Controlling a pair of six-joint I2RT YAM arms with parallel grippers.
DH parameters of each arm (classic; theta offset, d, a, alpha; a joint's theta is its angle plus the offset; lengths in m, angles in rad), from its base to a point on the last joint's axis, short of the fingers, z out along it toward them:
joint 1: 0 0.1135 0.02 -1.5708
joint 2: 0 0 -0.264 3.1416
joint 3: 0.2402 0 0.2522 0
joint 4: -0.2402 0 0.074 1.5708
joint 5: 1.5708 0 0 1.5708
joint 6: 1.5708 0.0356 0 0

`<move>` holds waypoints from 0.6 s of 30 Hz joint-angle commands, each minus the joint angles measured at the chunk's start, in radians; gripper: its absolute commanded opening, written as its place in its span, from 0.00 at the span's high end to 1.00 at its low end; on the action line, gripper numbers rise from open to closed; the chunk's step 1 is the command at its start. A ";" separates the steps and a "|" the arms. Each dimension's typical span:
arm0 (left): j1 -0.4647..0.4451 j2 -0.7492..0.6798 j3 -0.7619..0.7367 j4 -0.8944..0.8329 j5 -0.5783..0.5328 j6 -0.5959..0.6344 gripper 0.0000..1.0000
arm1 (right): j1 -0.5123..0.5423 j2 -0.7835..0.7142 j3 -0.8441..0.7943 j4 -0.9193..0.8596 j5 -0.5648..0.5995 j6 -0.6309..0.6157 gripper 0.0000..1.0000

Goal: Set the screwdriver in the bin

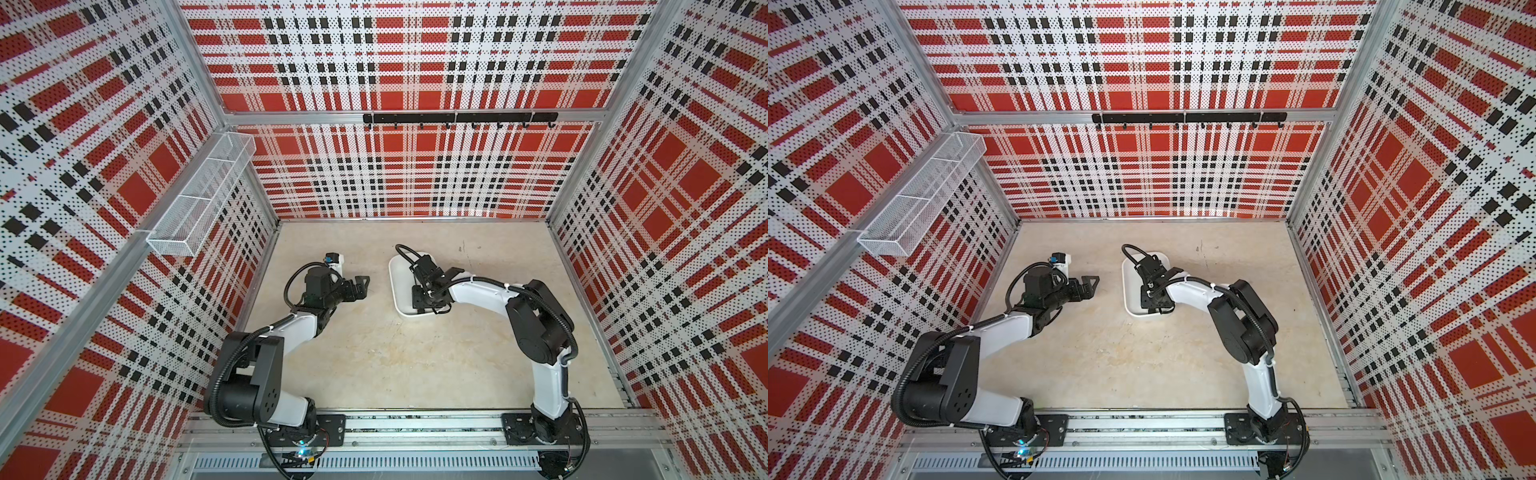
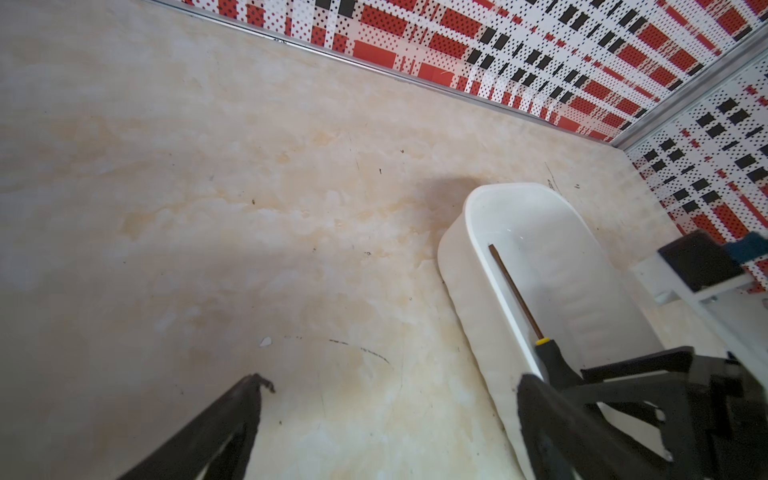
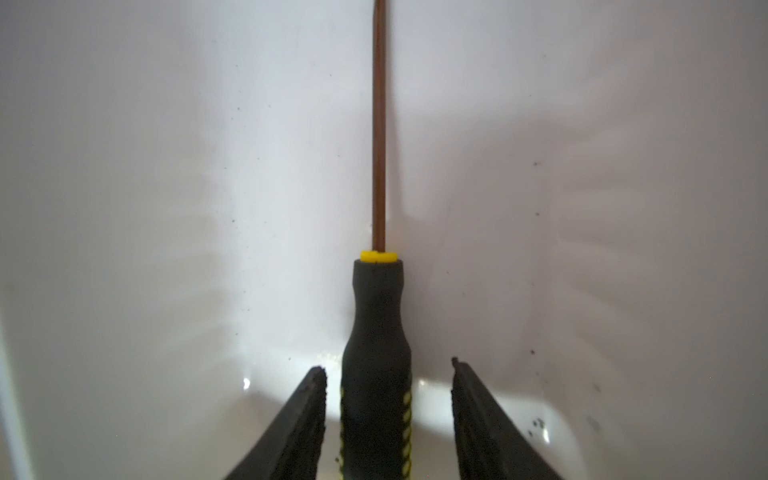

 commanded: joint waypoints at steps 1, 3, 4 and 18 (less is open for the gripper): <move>-0.006 -0.048 0.024 -0.029 -0.045 0.029 0.02 | 0.009 -0.113 0.012 -0.034 0.039 -0.036 0.47; -0.006 -0.068 0.024 -0.035 -0.066 0.032 0.02 | 0.009 -0.167 -0.005 -0.033 0.046 -0.064 0.46; -0.005 -0.079 0.022 -0.038 -0.073 0.035 0.02 | 0.009 -0.198 -0.018 -0.027 0.050 -0.081 0.45; 0.019 -0.229 -0.035 0.008 -0.218 0.130 0.02 | -0.110 -0.673 -0.369 0.229 0.161 -0.368 0.34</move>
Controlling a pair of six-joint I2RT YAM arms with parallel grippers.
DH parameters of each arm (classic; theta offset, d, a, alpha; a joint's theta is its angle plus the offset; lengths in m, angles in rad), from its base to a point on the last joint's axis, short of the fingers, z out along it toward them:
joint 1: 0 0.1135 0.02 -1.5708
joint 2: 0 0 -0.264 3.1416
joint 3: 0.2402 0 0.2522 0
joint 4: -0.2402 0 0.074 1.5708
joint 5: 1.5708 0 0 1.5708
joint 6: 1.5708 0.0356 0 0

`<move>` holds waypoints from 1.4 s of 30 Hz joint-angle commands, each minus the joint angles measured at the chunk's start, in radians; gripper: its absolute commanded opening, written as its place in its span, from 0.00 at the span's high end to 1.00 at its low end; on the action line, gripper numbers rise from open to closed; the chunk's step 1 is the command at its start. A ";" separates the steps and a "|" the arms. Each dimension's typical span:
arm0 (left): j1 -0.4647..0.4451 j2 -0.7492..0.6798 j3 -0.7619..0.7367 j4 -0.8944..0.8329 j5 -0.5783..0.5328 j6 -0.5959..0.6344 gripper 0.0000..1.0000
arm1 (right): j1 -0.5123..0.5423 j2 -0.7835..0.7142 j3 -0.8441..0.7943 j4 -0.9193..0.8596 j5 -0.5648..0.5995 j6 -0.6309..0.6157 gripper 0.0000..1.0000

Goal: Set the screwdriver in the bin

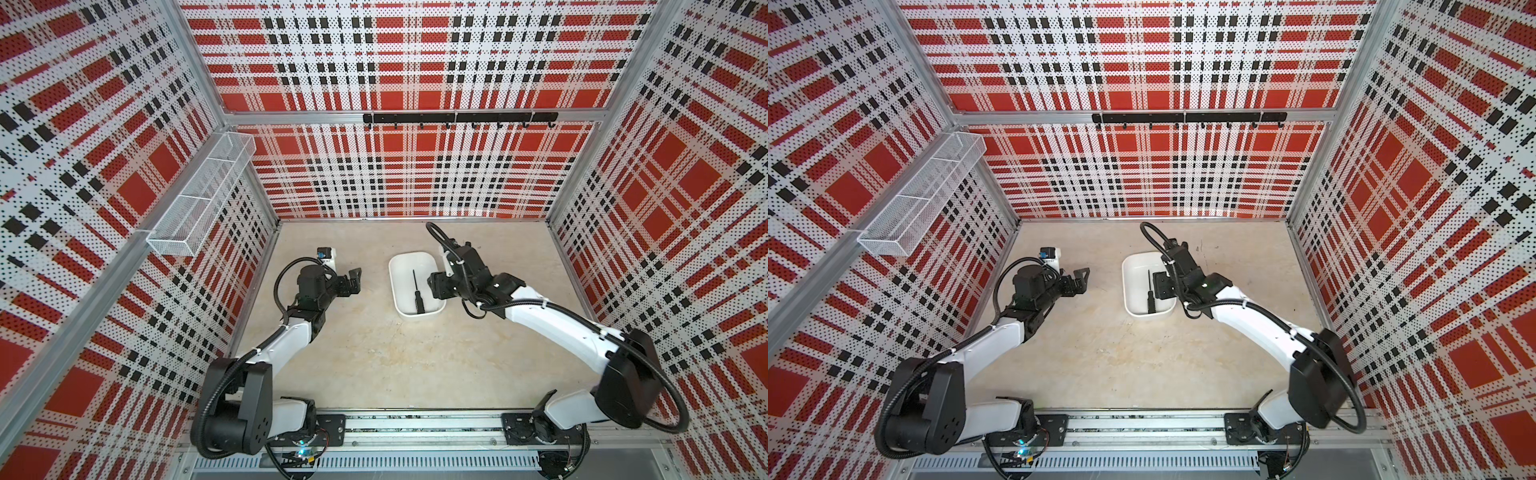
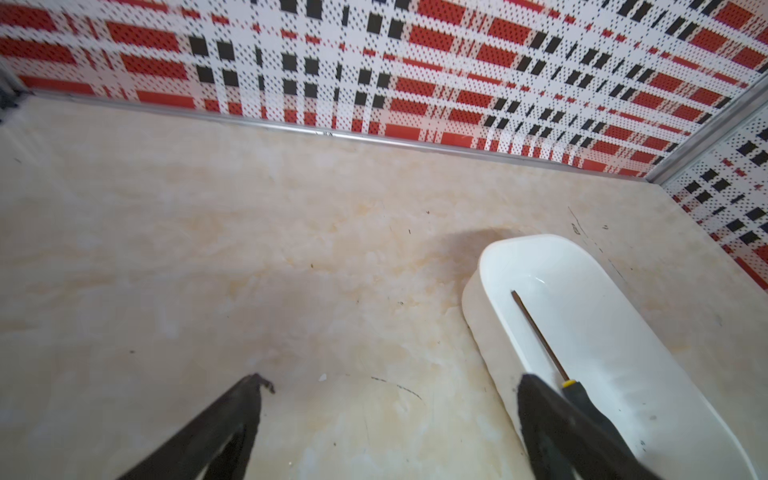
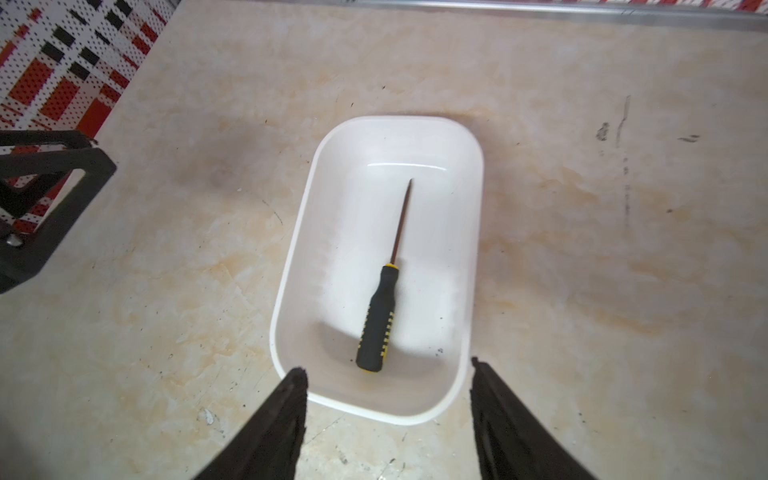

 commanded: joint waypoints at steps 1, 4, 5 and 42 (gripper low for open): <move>0.027 -0.081 -0.034 0.046 -0.064 0.045 0.02 | -0.099 -0.140 -0.135 0.146 0.093 -0.100 0.34; 0.070 -0.148 -0.075 0.099 -0.069 0.029 0.02 | -0.220 -0.276 -0.302 0.287 0.082 -0.150 0.34; 0.081 -0.168 -0.095 0.130 -0.071 0.029 0.02 | -0.252 -0.315 -0.355 0.339 0.079 -0.180 0.34; 0.239 0.150 -0.534 1.234 -0.062 0.098 0.02 | -0.618 0.168 -0.958 1.829 0.021 -0.344 0.29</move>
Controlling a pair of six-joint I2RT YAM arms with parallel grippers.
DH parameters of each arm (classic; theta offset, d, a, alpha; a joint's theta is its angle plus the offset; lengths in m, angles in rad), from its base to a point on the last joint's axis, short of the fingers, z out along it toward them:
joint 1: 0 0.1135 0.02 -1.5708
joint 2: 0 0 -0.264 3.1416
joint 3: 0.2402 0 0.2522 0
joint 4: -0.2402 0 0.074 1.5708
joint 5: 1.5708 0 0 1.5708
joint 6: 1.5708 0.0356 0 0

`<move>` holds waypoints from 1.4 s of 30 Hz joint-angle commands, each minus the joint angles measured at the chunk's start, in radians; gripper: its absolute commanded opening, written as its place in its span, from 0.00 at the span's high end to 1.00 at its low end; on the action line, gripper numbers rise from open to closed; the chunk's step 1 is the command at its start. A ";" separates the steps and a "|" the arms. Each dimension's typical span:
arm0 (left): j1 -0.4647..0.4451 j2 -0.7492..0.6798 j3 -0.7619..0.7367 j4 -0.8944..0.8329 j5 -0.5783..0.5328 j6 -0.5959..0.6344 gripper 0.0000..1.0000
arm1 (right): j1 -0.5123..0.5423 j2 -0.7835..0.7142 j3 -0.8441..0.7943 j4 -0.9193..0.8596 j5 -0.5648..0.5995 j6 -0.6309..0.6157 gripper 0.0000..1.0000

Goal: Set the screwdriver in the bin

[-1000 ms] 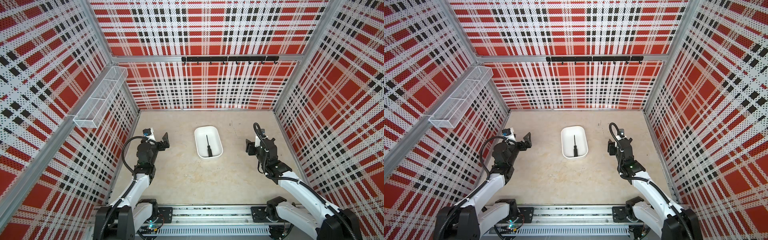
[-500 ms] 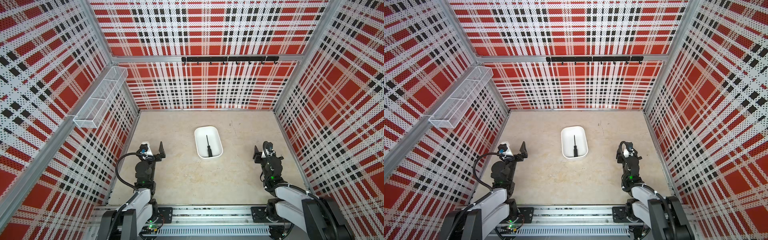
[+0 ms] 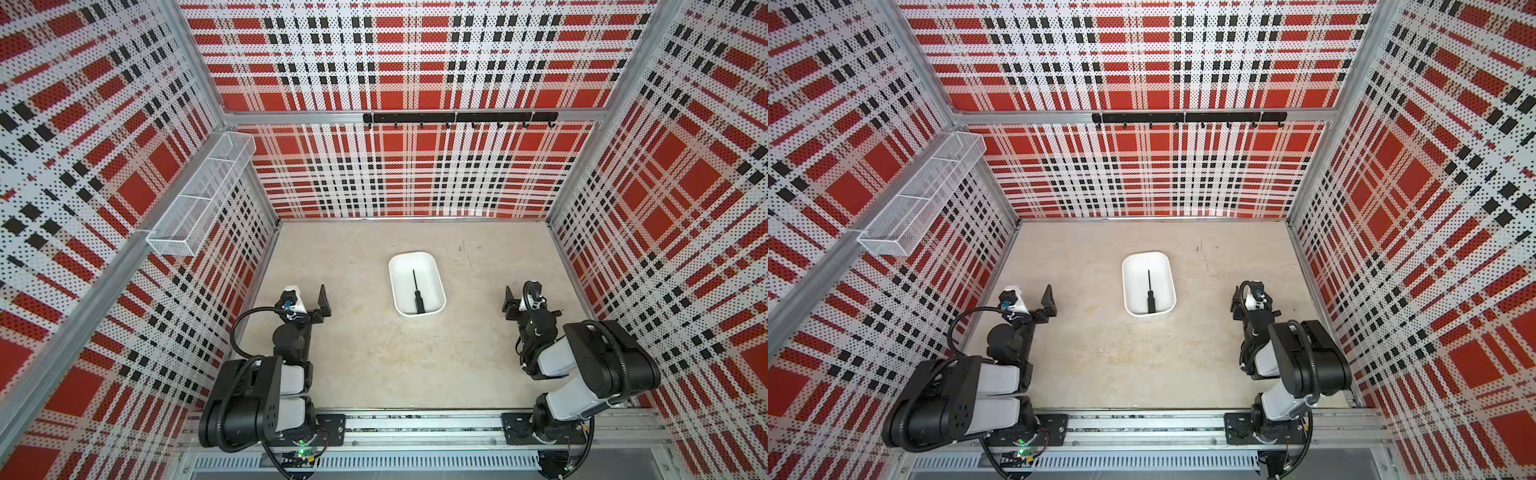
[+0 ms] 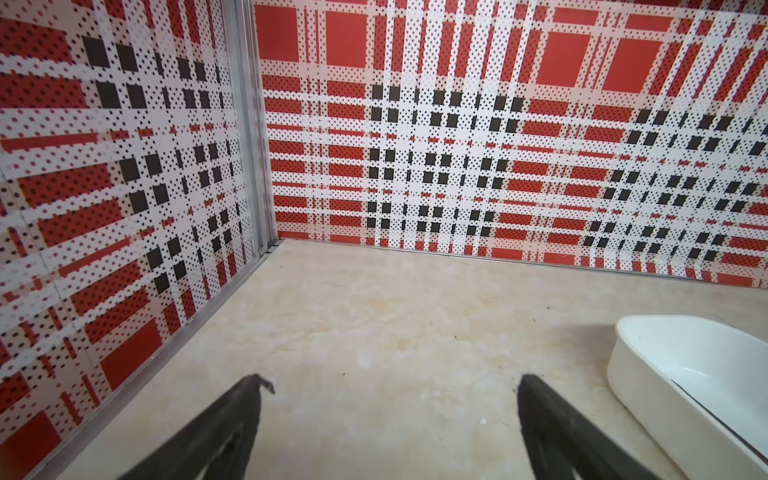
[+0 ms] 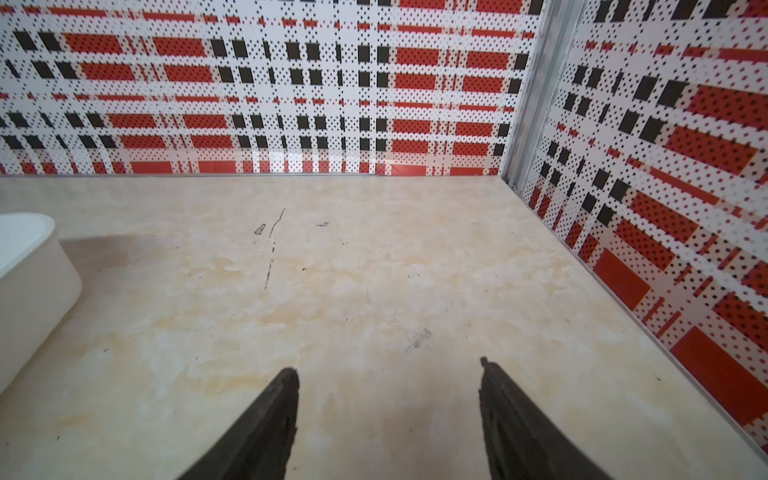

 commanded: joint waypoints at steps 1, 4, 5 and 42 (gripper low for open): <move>0.011 0.097 0.054 0.143 0.039 -0.035 0.02 | -0.025 0.001 0.037 0.055 -0.006 0.015 0.28; 0.010 0.175 0.068 0.188 0.023 -0.039 0.02 | -0.029 -0.015 0.097 -0.088 -0.045 0.011 0.27; 0.009 0.178 0.067 0.186 0.012 -0.037 0.02 | -0.030 -0.014 0.120 -0.125 -0.056 0.006 0.27; -0.083 0.199 0.173 -0.008 -0.197 0.008 0.02 | -0.032 -0.012 0.160 -0.207 -0.067 0.006 0.00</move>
